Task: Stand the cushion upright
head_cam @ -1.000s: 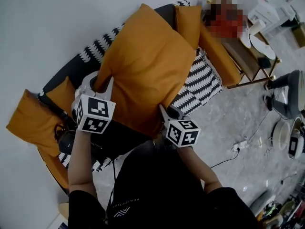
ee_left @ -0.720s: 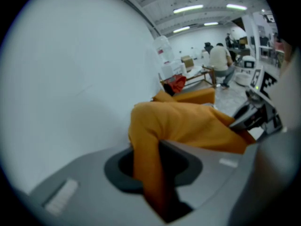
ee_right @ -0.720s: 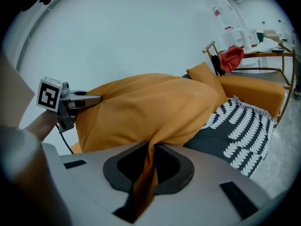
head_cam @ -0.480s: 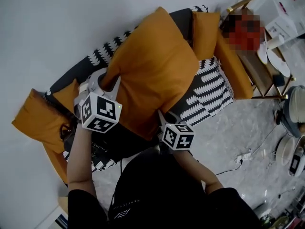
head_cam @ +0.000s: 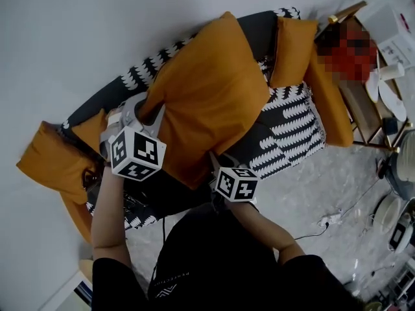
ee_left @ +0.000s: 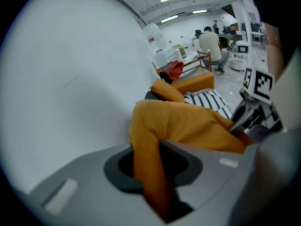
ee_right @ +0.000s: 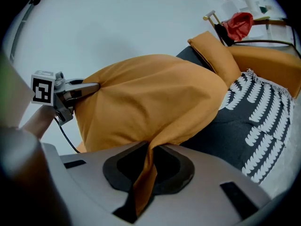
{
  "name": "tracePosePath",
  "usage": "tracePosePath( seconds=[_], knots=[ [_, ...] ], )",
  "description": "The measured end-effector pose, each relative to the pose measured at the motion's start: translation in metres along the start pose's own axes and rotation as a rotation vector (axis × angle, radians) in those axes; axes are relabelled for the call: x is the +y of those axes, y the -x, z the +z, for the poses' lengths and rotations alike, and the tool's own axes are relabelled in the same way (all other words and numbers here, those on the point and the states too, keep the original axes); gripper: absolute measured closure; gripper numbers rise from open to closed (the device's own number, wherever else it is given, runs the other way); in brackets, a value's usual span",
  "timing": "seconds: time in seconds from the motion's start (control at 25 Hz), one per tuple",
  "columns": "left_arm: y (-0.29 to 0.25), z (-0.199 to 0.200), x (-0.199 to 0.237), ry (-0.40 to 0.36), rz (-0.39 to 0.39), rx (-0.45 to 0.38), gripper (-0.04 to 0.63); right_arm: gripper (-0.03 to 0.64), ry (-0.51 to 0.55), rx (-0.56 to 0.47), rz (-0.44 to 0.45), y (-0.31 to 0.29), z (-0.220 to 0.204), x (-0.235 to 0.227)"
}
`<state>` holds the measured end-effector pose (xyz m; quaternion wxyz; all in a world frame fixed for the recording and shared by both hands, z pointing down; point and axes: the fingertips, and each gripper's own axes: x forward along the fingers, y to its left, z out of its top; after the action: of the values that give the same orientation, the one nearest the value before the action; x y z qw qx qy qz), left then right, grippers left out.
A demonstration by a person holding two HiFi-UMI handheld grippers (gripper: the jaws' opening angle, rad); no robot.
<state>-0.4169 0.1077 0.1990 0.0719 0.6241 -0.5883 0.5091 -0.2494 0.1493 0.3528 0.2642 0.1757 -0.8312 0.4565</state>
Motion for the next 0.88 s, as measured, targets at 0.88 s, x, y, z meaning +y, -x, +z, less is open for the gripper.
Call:
tracePosePath(
  seconds=[0.88],
  knots=[
    [-0.055,-0.087,0.026,0.135,0.073,0.150,0.451,0.577,0.024,0.246,0.069,-0.110,-0.035,0.005]
  ],
)
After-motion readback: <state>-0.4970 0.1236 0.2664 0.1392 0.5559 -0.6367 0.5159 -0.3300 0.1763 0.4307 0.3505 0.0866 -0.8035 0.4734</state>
